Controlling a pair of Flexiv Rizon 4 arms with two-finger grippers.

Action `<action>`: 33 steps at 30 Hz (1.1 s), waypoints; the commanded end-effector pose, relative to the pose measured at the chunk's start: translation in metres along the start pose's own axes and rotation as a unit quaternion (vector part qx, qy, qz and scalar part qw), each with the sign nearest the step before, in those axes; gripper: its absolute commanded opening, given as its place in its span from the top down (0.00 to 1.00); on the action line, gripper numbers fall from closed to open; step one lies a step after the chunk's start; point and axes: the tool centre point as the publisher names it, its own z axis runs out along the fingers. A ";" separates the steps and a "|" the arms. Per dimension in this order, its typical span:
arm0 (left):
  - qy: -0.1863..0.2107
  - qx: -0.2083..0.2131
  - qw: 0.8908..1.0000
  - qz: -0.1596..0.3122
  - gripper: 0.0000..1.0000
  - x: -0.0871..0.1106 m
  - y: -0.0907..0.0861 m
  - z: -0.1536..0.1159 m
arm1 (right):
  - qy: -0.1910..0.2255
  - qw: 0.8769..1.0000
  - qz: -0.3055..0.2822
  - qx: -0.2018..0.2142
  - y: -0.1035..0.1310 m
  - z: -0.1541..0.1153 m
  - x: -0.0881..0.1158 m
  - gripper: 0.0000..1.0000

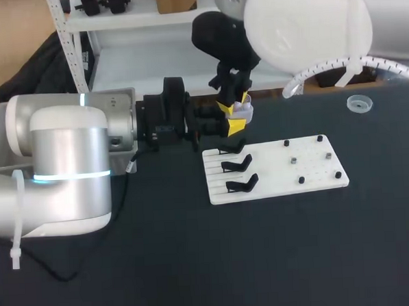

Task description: Pick up each earbud case from the left stands, insert the matching earbuds, close the lid, and place the case in the box.

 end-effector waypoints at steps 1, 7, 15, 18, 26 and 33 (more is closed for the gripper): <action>-0.002 -0.003 1.000 0.001 1.00 0.001 -0.001 0.000 | 0.001 1.000 0.000 0.002 -0.002 -0.001 -0.001 0.67; -0.002 -0.003 1.000 0.001 1.00 0.001 -0.001 0.000 | 0.002 1.000 0.001 0.004 -0.004 -0.001 0.000 0.69; -0.002 -0.003 1.000 0.001 1.00 0.001 -0.001 0.000 | -0.003 1.000 -0.001 0.006 -0.006 -0.003 -0.005 0.68; -0.002 -0.003 1.000 0.001 1.00 0.001 -0.001 0.000 | -0.004 1.000 0.000 0.006 -0.007 -0.005 -0.006 0.66; -0.002 -0.003 1.000 0.001 1.00 0.001 -0.001 0.000 | -0.011 1.000 0.003 0.009 -0.006 -0.015 -0.004 0.66; -0.002 -0.003 1.000 0.001 1.00 0.001 -0.001 0.000 | -0.023 1.000 0.016 0.012 -0.012 -0.033 0.003 0.67</action>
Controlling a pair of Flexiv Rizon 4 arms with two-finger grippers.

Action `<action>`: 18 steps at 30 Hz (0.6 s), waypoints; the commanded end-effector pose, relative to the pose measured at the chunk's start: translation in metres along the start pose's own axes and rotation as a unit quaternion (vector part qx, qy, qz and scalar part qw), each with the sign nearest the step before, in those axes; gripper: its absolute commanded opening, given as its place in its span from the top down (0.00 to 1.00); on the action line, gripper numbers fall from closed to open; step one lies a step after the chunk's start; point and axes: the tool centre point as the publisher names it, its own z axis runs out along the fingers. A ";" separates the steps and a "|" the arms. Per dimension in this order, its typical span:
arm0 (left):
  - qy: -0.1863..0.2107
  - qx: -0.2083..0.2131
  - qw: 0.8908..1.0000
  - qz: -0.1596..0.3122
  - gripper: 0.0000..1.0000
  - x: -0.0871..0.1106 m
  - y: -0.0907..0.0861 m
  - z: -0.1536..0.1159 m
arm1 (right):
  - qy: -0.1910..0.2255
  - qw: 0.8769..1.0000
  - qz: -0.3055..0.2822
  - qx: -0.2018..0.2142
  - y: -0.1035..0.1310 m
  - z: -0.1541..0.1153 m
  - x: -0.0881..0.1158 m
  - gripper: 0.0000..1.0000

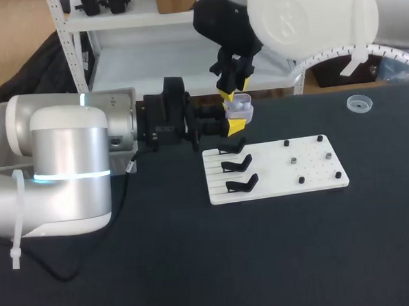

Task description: Pick up each earbud case from the left stands, insert the matching earbuds, close the lid, and place the case in the box.

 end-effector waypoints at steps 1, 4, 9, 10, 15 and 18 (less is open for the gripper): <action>-0.002 -0.003 1.000 0.001 1.00 0.001 -0.001 0.000 | -0.008 1.000 0.007 0.000 -0.002 -0.013 0.012 0.68; -0.002 -0.003 1.000 0.001 1.00 0.001 -0.001 0.000 | -0.009 1.000 0.017 0.000 -0.004 -0.017 0.020 0.76; -0.002 -0.003 1.000 0.001 1.00 0.001 -0.001 0.000 | 0.003 1.000 0.029 -0.005 -0.001 -0.015 0.034 0.85; -0.002 -0.003 1.000 0.001 1.00 0.001 -0.001 0.000 | 0.006 1.000 0.030 -0.006 0.000 -0.014 0.037 0.86; -0.002 -0.003 1.000 0.001 1.00 0.001 -0.001 0.000 | 0.019 0.999 0.033 -0.015 0.009 -0.005 0.043 0.84; -0.002 -0.003 1.000 0.001 1.00 0.001 -0.001 0.000 | 0.023 0.999 0.031 -0.019 0.012 -0.001 0.043 0.84</action>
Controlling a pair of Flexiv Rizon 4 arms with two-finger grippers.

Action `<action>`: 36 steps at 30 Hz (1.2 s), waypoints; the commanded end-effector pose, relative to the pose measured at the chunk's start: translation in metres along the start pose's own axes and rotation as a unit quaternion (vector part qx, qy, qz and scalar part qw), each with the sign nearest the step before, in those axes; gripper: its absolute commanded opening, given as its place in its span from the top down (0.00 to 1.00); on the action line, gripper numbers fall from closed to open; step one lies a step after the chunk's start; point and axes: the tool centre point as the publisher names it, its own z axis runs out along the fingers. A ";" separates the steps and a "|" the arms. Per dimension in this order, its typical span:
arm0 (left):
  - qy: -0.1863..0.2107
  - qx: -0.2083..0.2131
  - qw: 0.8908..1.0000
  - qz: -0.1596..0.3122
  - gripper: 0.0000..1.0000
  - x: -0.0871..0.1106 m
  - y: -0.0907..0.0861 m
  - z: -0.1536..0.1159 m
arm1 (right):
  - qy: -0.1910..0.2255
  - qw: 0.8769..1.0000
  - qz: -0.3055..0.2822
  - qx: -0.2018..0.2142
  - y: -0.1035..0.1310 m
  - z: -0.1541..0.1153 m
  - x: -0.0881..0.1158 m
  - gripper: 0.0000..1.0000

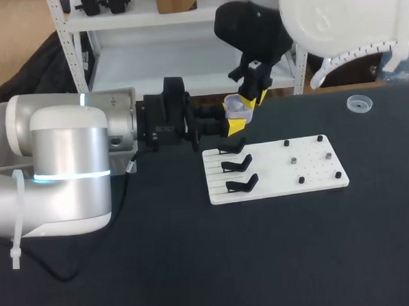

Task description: Pick up each earbud case from the left stands, insert the matching earbuds, close the lid, and place the case in the box.

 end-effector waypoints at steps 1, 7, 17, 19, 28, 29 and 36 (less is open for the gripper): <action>-0.002 -0.003 1.000 0.001 1.00 0.001 -0.001 0.000 | 0.001 1.000 0.000 0.000 0.003 0.004 0.000 0.84; -0.002 -0.003 1.000 0.001 1.00 0.001 -0.001 0.000 | 0.005 1.000 -0.005 -0.003 0.006 0.010 -0.004 0.84; -0.002 -0.003 1.000 0.001 1.00 0.001 -0.001 0.000 | 0.013 1.000 -0.007 -0.004 0.005 0.017 -0.008 0.85; -0.002 -0.003 1.000 0.001 1.00 0.001 -0.001 0.000 | 0.014 1.000 -0.008 -0.004 0.003 0.020 -0.011 0.85; -0.002 -0.003 1.000 0.001 1.00 0.001 -0.001 0.000 | 0.006 1.000 -0.009 0.000 0.001 0.021 -0.023 0.82; -0.002 -0.003 1.000 0.001 1.00 0.001 -0.001 0.000 | 0.004 1.000 -0.009 0.000 0.001 0.021 -0.024 0.82; -0.002 -0.003 1.000 0.001 1.00 0.001 -0.001 0.000 | -0.019 1.000 -0.010 0.003 -0.008 -0.002 -0.030 0.81</action>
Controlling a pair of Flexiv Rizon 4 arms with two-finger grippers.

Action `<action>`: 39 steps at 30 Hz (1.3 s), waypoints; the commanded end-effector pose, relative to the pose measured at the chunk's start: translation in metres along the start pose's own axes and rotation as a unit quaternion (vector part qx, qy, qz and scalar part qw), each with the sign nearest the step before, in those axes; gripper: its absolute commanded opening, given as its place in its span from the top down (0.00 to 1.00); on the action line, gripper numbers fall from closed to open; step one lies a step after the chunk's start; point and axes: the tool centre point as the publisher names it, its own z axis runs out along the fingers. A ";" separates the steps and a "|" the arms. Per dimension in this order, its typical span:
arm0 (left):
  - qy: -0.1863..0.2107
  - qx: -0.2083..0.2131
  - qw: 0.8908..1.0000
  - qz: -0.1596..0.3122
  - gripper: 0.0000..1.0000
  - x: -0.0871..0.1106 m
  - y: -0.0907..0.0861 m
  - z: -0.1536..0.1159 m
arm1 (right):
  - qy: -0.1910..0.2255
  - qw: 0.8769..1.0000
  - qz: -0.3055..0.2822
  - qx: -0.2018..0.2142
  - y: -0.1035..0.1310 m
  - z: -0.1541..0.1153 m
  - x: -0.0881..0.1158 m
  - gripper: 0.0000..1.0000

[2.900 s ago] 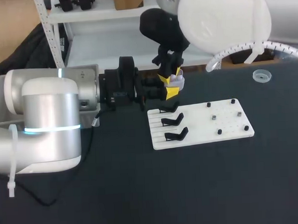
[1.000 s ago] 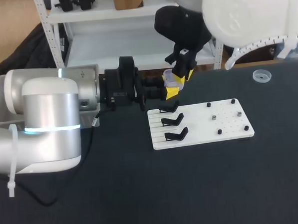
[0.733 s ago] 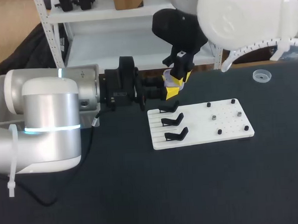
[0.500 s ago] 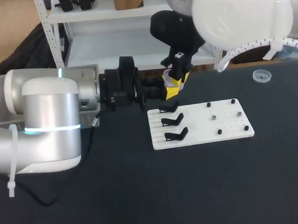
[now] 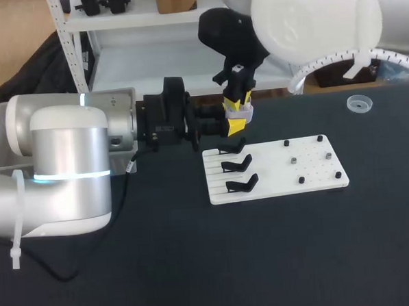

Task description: Pick up each earbud case from the left stands, insert the matching earbuds, close the lid, and place the case in the box.

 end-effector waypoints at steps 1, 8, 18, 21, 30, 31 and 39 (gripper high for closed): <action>-0.002 -0.003 1.000 0.001 1.00 0.001 -0.001 0.000 | -0.018 1.000 0.011 0.001 -0.011 -0.019 -0.002 0.79; -0.002 -0.003 1.000 0.001 1.00 0.001 -0.001 0.000 | -0.075 0.994 0.070 0.029 -0.040 -0.016 -0.041 0.62; -0.002 -0.003 1.000 0.001 1.00 0.001 -0.001 0.000 | -0.051 0.993 0.096 0.043 -0.063 0.024 -0.048 0.64; -0.002 -0.003 1.000 0.001 1.00 0.001 -0.001 0.000 | -0.038 0.994 0.096 0.041 -0.061 0.031 -0.038 0.64; -0.002 -0.003 1.000 0.001 1.00 0.001 -0.001 0.000 | -0.026 0.995 0.090 0.039 -0.050 0.029 -0.011 0.64; -0.002 -0.003 1.000 0.001 1.00 0.001 -0.001 0.000 | -0.025 0.995 0.090 0.038 -0.048 0.028 -0.008 0.64; -0.002 -0.003 1.000 0.001 1.00 0.001 -0.001 0.000 | -0.039 0.993 0.107 0.033 -0.045 0.019 0.000 0.62</action>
